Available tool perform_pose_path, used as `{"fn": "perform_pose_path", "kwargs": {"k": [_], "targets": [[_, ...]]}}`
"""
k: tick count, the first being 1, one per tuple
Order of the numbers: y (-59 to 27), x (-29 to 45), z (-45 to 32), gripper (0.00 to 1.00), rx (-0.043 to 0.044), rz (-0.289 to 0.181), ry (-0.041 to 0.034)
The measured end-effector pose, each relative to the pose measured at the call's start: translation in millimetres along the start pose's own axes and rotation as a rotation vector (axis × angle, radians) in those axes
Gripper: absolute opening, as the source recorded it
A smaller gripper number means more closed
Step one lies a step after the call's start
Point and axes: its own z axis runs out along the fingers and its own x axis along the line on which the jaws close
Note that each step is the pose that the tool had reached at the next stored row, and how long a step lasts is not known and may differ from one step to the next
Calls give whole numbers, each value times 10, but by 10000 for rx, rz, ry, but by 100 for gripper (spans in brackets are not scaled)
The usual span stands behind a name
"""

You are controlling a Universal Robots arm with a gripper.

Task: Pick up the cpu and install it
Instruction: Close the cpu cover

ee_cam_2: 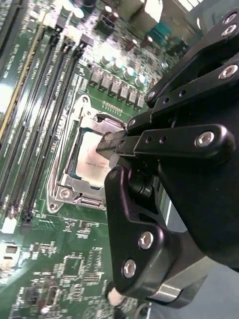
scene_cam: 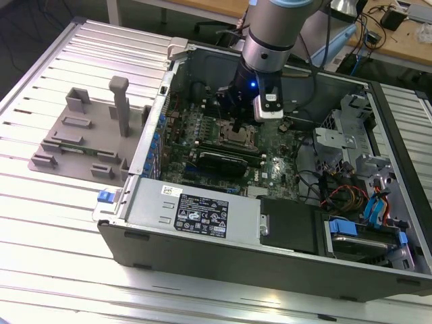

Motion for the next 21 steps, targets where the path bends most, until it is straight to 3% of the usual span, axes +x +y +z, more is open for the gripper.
{"fn": "perform_pose_path", "kwargs": {"k": [8, 12, 16, 21], "targets": [[-1, 0, 9, 11, 45, -1869, 25], [0, 0, 10, 11, 47, -1971, 26], [-3, 11, 27, 11, 12, -2154, -112], [-16, 74, 53, 11, 9, -2314, -144]]}}
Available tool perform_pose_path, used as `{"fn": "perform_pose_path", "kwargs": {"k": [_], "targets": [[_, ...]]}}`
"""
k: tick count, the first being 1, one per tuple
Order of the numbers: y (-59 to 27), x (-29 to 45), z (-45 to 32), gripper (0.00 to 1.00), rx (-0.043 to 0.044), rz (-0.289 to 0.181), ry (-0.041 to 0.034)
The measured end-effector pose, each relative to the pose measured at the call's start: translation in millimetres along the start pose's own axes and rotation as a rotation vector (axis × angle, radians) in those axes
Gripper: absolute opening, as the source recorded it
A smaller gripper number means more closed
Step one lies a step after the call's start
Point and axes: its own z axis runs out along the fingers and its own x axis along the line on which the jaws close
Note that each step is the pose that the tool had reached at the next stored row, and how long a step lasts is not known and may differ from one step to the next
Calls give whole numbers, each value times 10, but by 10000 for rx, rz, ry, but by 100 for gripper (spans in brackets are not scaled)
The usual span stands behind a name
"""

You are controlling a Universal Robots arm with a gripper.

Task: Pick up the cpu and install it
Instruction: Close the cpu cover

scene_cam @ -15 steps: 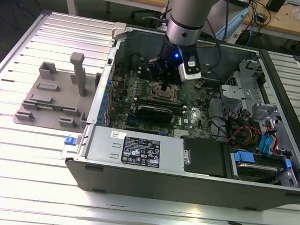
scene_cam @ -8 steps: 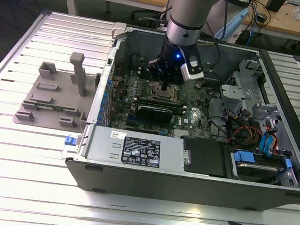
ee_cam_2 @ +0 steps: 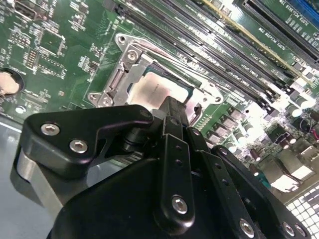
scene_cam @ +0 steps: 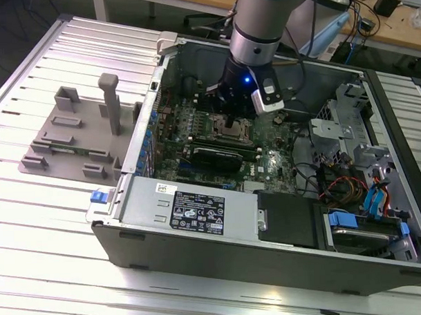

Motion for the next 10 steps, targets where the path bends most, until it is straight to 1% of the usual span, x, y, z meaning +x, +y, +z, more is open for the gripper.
{"fn": "perform_pose_path", "kwargs": {"k": [2, 3, 4, 10], "targets": [[2, 50, 16, 11, -1, -34, -10], [2, 85, 53, 11, 0, -134, -27], [2, 101, 72, 11, 1, -191, -30], [7, 177, 100, 11, 1, -251, -32]]}}
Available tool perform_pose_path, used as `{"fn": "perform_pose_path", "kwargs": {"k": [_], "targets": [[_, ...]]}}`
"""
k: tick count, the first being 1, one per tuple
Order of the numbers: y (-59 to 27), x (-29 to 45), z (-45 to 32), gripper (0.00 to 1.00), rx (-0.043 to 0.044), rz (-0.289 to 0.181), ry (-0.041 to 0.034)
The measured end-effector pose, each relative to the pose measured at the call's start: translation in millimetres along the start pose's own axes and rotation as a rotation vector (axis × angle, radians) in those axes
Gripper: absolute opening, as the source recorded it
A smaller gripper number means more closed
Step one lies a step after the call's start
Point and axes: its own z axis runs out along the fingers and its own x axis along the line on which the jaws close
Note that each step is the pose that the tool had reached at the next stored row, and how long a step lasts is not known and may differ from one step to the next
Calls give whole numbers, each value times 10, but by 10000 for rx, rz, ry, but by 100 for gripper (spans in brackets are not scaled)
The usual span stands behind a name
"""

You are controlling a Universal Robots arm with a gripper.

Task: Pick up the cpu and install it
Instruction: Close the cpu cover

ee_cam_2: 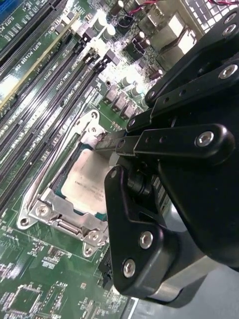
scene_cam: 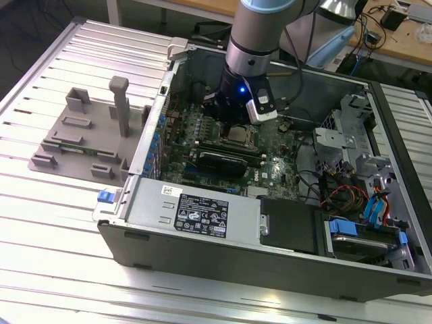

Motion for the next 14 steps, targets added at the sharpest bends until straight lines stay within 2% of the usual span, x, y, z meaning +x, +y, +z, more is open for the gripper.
{"fn": "perform_pose_path", "kwargs": {"k": [14], "targets": [[1, 19, 37, 11, 2, -48, 3]]}}
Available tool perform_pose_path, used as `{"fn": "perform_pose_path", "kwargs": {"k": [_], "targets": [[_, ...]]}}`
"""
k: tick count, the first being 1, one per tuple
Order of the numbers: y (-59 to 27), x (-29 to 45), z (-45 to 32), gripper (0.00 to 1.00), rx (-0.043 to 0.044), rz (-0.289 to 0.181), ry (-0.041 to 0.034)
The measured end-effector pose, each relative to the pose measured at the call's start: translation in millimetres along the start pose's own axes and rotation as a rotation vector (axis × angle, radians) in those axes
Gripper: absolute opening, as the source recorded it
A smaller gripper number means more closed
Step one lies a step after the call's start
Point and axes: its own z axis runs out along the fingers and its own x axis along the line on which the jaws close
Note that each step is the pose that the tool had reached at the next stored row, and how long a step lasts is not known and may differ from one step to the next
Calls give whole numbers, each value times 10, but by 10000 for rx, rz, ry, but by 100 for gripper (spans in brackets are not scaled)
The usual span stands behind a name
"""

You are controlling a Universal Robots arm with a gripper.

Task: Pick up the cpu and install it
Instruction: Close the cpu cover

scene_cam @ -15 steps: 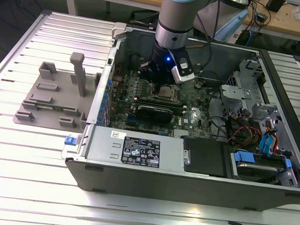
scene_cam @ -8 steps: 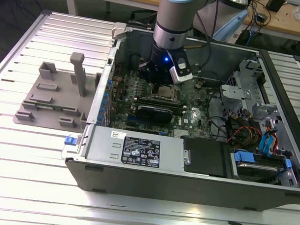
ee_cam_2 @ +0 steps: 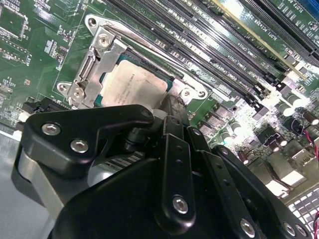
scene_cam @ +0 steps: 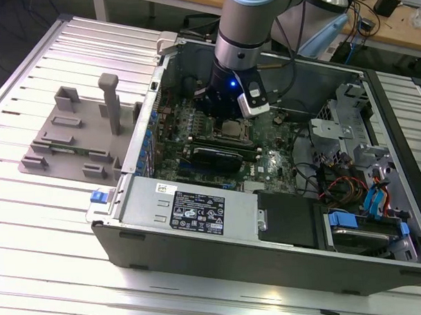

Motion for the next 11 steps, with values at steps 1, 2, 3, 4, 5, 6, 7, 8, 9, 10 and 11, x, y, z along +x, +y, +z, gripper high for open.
{"fn": "perform_pose_path", "kwargs": {"k": [1, 2, 3, 4, 5, 6, 7, 8, 9, 10, 11], "targets": [[0, 0, 1, 11, -1, 0, -1], [0, 0, 1, 11, -1, 0, -1], [0, 0, 1, 11, 0, 0, 0], [0, 0, 1, 11, 0, 0, -1], [0, 2, 2, 11, 0, 0, -3], [1, 11, 3, 11, -3, 0, -8], [2, 28, 3, 11, -2, -1, -18], [3, 36, 3, 11, -1, -2, -22], [3, 41, 3, 11, 0, -2, -22], [3, 44, 2, 11, 2, 0, -19], [3, 44, 2, 11, 2, 0, -21]]}}
